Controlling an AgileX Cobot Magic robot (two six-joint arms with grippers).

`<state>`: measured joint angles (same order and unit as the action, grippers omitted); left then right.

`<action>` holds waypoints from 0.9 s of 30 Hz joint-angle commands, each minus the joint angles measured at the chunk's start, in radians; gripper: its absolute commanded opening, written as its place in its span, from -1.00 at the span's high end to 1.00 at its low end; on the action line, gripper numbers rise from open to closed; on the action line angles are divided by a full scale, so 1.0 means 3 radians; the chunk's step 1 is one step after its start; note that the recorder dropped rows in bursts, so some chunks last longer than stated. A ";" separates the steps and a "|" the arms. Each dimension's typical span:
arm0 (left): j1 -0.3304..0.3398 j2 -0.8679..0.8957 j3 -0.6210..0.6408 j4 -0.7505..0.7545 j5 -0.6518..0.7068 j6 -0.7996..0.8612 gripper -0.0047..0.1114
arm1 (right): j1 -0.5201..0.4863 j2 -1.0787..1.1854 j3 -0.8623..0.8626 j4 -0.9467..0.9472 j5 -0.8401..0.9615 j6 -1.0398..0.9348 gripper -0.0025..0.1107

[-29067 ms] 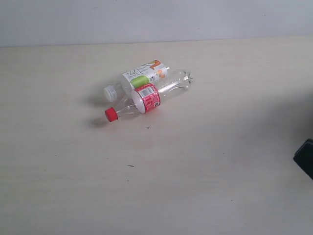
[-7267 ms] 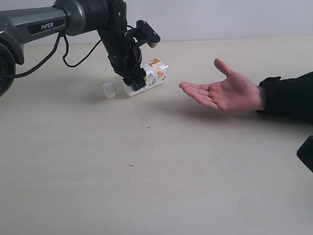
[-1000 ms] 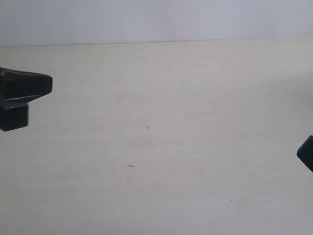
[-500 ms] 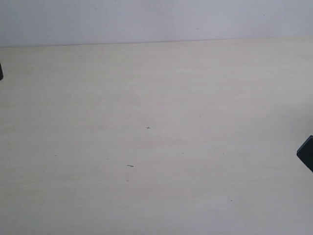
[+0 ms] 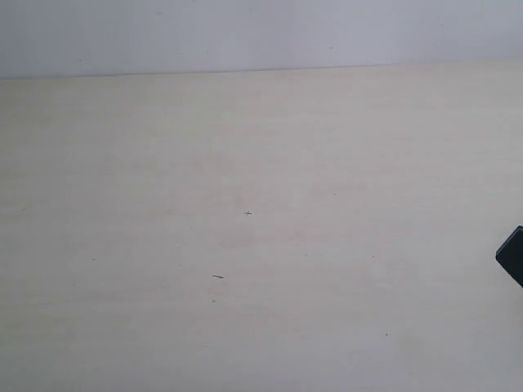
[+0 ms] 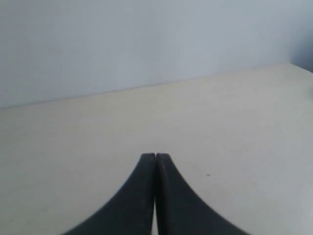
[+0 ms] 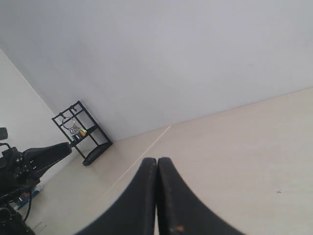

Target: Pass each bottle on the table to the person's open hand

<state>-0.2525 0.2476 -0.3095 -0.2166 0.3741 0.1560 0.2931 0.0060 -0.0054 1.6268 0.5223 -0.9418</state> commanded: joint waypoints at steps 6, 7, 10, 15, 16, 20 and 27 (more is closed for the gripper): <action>0.0557 -0.0825 0.0457 0.0158 -0.0042 -0.0014 0.87 | -0.0009 -0.0020 0.0018 0.0016 0.0002 0.0003 0.95; 0.0598 -0.0825 0.0491 0.0167 -0.0058 -0.0014 0.87 | -0.0009 -0.0020 0.0018 0.0016 0.0002 0.0003 0.95; 0.0711 -0.0825 0.0579 0.0171 -0.0067 -0.0014 0.87 | -0.0009 -0.0020 0.0018 0.0016 0.0002 0.0003 0.95; 0.0838 -0.0825 0.0921 0.0119 -0.0580 -0.0049 0.87 | -0.0009 -0.0020 0.0018 0.0016 0.0002 0.0003 0.95; 0.0852 -0.0825 0.1032 0.0079 -0.0803 -0.0049 0.87 | -0.0009 -0.0020 0.0018 0.0016 0.0002 0.0003 0.95; 0.0854 -0.0825 0.1032 0.0075 -0.0891 0.0009 0.87 | -0.0009 -0.0020 0.0018 0.0016 0.0002 0.0003 0.95; 0.1112 -0.0825 0.1032 0.0088 -0.0999 0.0151 0.87 | -0.0009 -0.0020 0.0018 0.0016 0.0002 0.0003 0.95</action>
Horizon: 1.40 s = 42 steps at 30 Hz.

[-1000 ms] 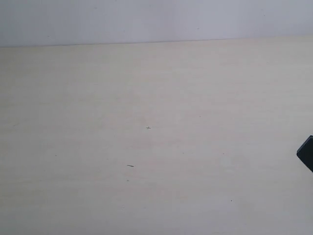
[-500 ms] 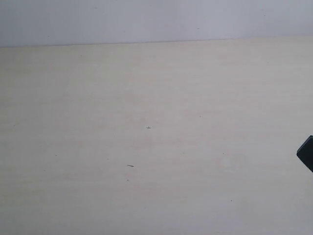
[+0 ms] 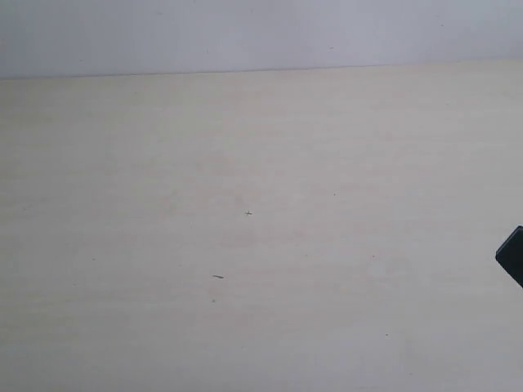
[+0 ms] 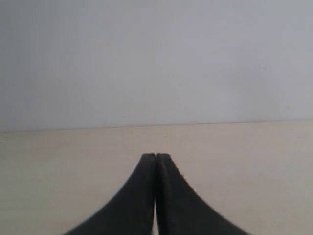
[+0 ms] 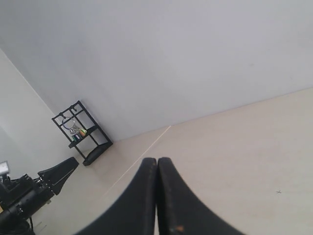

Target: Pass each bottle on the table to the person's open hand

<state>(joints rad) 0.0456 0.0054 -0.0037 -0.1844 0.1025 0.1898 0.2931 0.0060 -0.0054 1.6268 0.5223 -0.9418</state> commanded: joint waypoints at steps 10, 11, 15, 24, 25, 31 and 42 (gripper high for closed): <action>0.0119 -0.0018 0.0012 -0.0078 -0.0109 -0.0319 0.87 | -0.0009 -0.0020 0.0018 0.0016 0.0002 0.0003 0.95; 0.0119 -0.0018 0.0012 -0.0031 -0.0109 -0.0455 0.87 | -0.0009 -0.0020 0.0018 0.0016 0.0009 0.0003 0.95; 0.0119 -0.0018 0.0012 0.0711 -0.0102 -0.1361 0.87 | -0.0009 -0.0020 0.0018 0.0016 0.0017 0.0003 0.95; 0.0119 -0.0018 0.0012 0.0771 -0.0102 -0.1346 0.87 | -0.0009 -0.0020 0.0018 0.0016 0.0011 0.0003 0.95; 0.0119 -0.0018 0.0012 0.0771 -0.0102 -0.1346 0.87 | -0.0009 -0.0020 0.0018 0.0016 0.0011 0.0003 0.95; 0.0119 -0.0018 0.0012 0.0771 -0.0102 -0.1346 0.87 | -0.0009 -0.0020 0.0018 0.0016 0.0011 0.0003 0.95; 0.0119 -0.0018 0.0012 0.0771 -0.0102 -0.1346 0.87 | -0.0009 -0.0020 0.0018 0.0016 -0.0408 -0.0844 0.95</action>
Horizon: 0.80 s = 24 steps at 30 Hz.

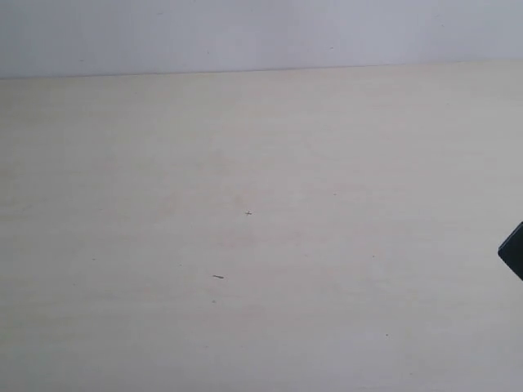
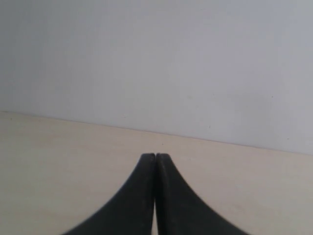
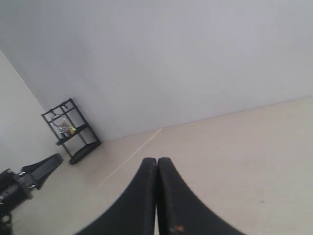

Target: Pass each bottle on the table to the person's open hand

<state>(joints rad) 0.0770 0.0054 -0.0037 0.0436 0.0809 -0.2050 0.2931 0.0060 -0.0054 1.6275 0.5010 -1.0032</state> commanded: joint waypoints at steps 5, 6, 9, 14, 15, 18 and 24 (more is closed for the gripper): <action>0.0014 -0.0018 0.0012 0.0011 -0.0030 -0.0030 0.87 | -0.0009 -0.0020 0.0018 0.0014 -0.1141 -0.1426 0.95; 0.0014 -0.0018 0.0012 0.0011 -0.0030 -0.0030 0.87 | -0.0009 -0.0020 0.0018 0.0014 -0.1330 -0.1433 0.95; 0.0014 -0.0018 0.0012 0.0011 -0.0030 -0.0030 0.87 | -0.0101 -0.0020 0.0018 0.0014 -0.1847 -0.1500 0.95; 0.0014 -0.0018 0.0012 0.0011 -0.0030 -0.0030 0.87 | -0.0476 -0.0020 0.0018 0.0014 -0.1995 -0.1500 0.95; 0.0014 -0.0018 0.0012 0.0011 -0.0030 -0.0030 0.87 | -0.0540 -0.0020 0.0018 0.0014 -0.1947 -0.1500 0.95; 0.0014 -0.0018 0.0012 0.0011 -0.0030 -0.0030 0.87 | -0.0680 -0.0020 0.0018 0.0008 -0.1705 -0.1560 0.95; 0.0014 -0.0018 0.0012 0.0011 -0.0030 -0.0030 0.87 | -0.0693 -0.0020 0.0018 0.0008 -0.1624 -0.1641 0.95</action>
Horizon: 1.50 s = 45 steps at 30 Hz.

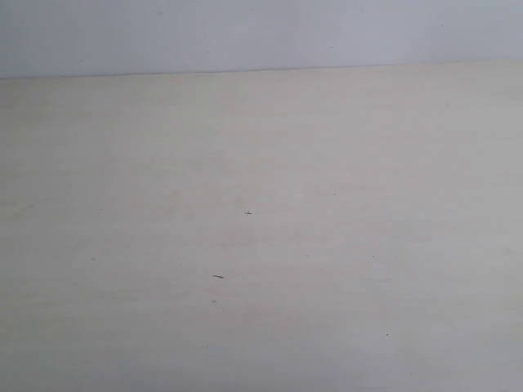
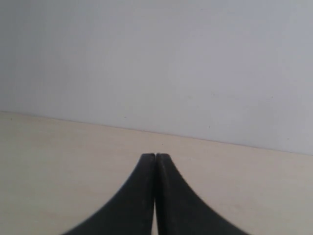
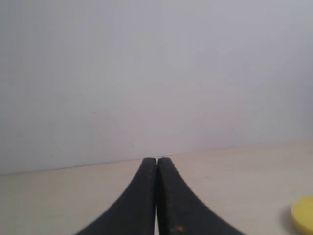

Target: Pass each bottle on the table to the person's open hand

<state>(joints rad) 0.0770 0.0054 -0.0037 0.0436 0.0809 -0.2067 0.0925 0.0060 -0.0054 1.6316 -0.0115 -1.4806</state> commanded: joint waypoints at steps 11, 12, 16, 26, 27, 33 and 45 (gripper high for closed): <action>0.0014 -0.0018 0.0012 0.0018 -0.0029 -0.0025 0.87 | -0.0024 -0.0020 0.0018 0.0096 0.0166 -0.0026 0.95; 0.0014 -0.0018 0.0012 0.0018 -0.0029 -0.0025 0.87 | -0.0024 -0.0020 0.0018 0.0093 0.0166 -0.0026 0.95; 0.0014 -0.0018 0.0012 0.0018 -0.0029 -0.0025 0.87 | -0.0024 -0.0020 0.0018 -0.2103 0.0289 0.1652 0.95; 0.0014 -0.0018 0.0012 0.0018 -0.0029 -0.0025 0.87 | -0.0024 -0.0020 0.0018 -0.5817 0.0317 0.5545 0.95; 0.0014 -0.0018 0.0012 0.0018 -0.0029 -0.0025 0.87 | -0.0024 -0.0020 0.0018 -0.5817 0.0317 0.5533 0.95; 0.0014 -0.0018 0.0012 0.0018 -0.0029 -0.0025 0.87 | -0.0024 -0.0020 0.0018 -0.5826 0.0317 0.5432 0.95; 0.0014 -0.0018 0.0012 0.0018 -0.0029 -0.0025 0.87 | -0.0024 -0.0020 0.0018 -0.5777 0.0317 0.5571 0.95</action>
<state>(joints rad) 0.0770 0.0054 -0.0037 0.0460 0.0801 -0.2067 0.0902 0.0060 -0.0054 -0.1014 0.0865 0.1861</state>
